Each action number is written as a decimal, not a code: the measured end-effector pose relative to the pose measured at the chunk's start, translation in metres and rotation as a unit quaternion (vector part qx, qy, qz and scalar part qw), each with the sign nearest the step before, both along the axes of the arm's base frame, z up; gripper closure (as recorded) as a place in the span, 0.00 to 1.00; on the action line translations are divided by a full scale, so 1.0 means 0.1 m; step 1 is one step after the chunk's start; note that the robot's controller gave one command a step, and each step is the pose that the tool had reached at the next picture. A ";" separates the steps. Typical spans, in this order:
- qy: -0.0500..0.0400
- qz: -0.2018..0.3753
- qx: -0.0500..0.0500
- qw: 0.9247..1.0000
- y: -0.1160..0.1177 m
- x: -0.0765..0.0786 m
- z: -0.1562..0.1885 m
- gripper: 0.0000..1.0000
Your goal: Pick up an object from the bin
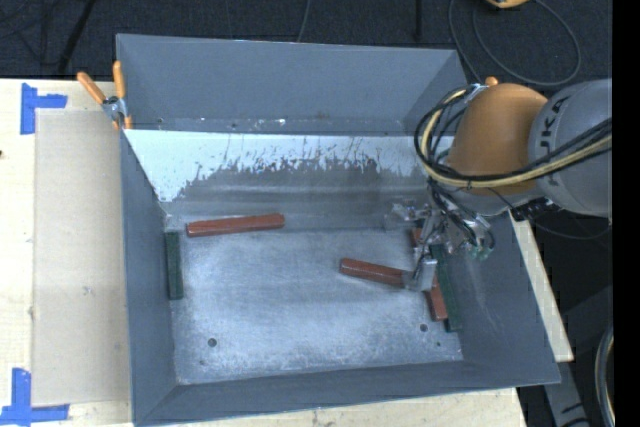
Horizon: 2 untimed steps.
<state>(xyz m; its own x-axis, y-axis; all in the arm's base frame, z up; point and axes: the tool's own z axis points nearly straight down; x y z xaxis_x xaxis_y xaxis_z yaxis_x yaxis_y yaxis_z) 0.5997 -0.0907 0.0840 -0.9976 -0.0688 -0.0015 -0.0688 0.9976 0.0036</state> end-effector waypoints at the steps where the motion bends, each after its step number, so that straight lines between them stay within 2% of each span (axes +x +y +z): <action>1: 0.000 -0.119 -0.001 0.993 0.35 -0.41 -0.13 1.00; 2: 0.000 -0.119 -0.001 0.993 0.35 -0.41 -0.13 1.00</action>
Offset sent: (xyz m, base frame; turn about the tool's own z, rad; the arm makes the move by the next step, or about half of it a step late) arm 0.0000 0.0000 0.0000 0.0000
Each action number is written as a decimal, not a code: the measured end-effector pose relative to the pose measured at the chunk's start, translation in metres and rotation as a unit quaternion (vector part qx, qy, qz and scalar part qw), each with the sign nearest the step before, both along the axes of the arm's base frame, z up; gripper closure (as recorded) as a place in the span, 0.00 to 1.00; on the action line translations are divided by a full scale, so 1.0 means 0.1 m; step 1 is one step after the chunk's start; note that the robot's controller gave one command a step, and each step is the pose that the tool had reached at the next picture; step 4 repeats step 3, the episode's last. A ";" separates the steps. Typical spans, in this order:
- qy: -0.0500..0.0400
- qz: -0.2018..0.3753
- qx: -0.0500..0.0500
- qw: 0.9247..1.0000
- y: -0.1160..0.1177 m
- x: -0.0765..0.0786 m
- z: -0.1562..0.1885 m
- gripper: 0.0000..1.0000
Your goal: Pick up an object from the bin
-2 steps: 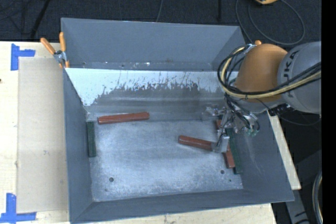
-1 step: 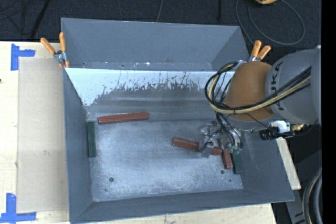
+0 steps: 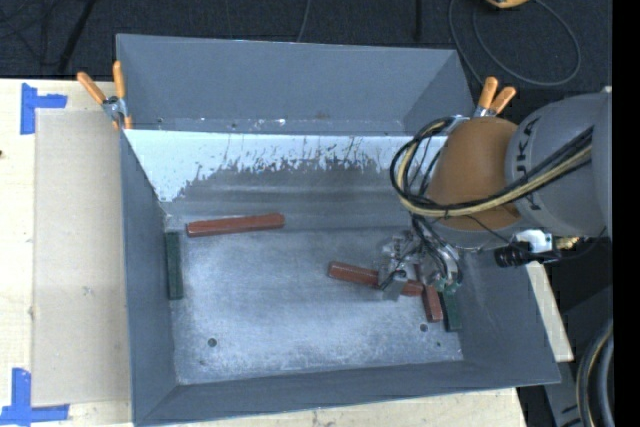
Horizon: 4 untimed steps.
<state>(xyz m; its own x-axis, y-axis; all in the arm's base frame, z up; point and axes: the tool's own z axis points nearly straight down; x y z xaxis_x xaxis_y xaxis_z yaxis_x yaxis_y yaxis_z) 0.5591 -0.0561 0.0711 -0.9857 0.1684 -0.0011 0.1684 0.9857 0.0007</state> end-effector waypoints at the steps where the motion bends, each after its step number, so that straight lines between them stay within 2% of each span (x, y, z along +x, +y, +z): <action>1: 0.000 0.105 0.000 0.994 -0.37 -0.30 1.11 1.00; 2: 0.000 0.105 0.000 0.994 -0.37 -0.30 1.11 1.00; 3: 0.005 0.191 0.002 0.982 -0.40 -0.38 1.35 1.00; 4: 0.005 0.191 0.002 0.982 -0.40 -0.38 1.35 1.00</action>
Offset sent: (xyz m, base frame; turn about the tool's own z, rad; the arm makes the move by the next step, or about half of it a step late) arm 0.0000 0.0000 0.0000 0.0000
